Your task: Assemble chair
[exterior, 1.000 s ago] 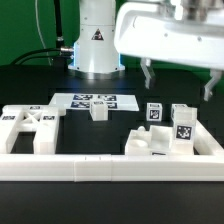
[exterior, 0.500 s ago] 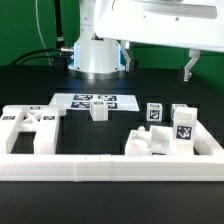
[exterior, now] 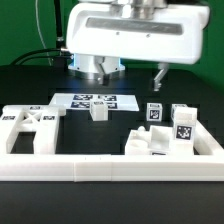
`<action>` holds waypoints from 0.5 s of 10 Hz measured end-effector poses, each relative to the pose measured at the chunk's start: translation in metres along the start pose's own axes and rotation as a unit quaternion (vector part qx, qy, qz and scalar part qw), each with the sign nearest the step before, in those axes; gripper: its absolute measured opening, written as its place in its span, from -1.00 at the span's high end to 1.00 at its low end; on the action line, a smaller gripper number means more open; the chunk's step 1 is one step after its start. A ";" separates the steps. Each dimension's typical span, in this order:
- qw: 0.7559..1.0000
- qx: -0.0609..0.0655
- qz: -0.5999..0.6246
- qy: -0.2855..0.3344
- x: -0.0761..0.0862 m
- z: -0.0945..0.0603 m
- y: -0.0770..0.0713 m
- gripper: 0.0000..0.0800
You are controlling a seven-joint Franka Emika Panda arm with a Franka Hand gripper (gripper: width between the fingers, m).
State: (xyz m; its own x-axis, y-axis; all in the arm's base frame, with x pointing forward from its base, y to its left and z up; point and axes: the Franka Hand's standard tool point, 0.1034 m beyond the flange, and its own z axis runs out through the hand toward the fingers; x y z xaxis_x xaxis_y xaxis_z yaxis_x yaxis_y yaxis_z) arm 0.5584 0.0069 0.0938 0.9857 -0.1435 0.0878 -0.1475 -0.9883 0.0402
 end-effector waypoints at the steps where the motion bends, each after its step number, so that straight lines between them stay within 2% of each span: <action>1: 1.000 0.004 -0.013 0.011 -0.007 0.009 0.014 -0.62; 3: 1.000 0.005 -0.010 0.007 -0.007 0.007 0.008 -0.62; 5: 1.000 0.003 -0.010 0.005 -0.010 0.012 0.010 -0.62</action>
Offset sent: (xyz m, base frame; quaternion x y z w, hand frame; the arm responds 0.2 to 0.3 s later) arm 0.0000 0.0000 0.0000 0.0000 0.0000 0.0000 1.0000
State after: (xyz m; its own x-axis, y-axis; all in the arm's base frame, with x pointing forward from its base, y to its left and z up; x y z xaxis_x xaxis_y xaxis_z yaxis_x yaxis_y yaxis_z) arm 0.5481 -0.0020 0.0817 0.9876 -0.1230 0.0978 -0.1269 -0.9913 0.0352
